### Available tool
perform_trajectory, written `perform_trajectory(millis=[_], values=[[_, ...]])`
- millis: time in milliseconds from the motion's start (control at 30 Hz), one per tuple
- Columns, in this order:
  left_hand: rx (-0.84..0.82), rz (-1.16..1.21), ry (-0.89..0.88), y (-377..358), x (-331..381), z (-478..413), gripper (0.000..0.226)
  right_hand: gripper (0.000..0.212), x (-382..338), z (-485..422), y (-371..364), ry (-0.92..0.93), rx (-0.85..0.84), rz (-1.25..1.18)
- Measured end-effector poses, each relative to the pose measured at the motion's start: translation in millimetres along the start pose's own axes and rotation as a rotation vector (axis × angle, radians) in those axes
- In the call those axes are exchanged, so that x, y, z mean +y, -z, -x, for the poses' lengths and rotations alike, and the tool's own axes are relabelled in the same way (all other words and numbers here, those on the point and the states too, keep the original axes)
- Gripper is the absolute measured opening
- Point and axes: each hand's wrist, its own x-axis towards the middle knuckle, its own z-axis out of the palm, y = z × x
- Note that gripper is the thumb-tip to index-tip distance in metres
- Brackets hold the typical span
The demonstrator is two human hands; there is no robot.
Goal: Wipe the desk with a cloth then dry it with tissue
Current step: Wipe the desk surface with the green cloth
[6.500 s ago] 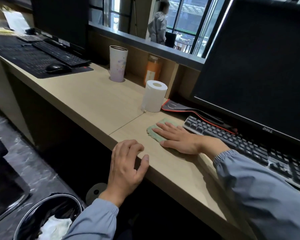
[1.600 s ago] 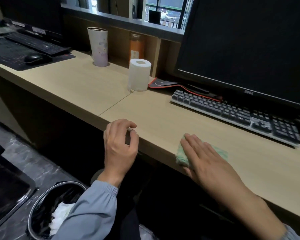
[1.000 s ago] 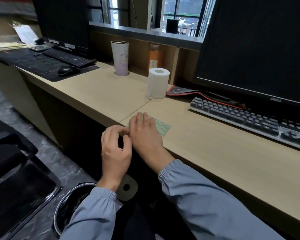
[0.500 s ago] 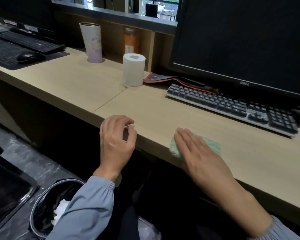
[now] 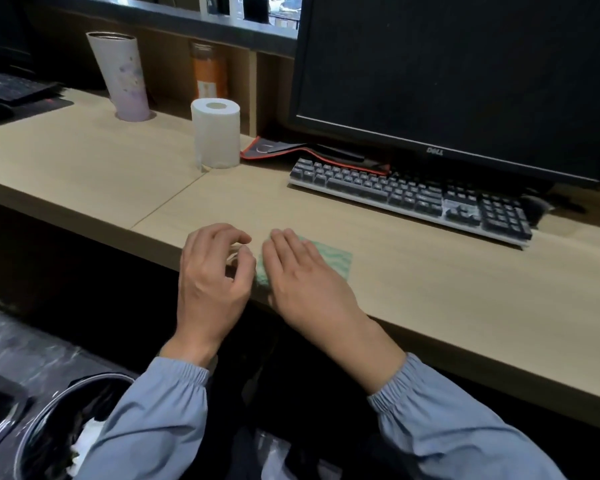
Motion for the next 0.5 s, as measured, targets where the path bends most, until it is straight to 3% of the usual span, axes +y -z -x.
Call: perform_trajectory(millis=[200,500], values=[[-0.069,0.004,-0.055,-11,21,0,0.012,0.066,29,44,4,0.034,0.04,-0.024],[-0.247,0.018,-0.217,-47,87,6,0.013,0.099,132,201,39,-0.162,-0.053,0.066]])
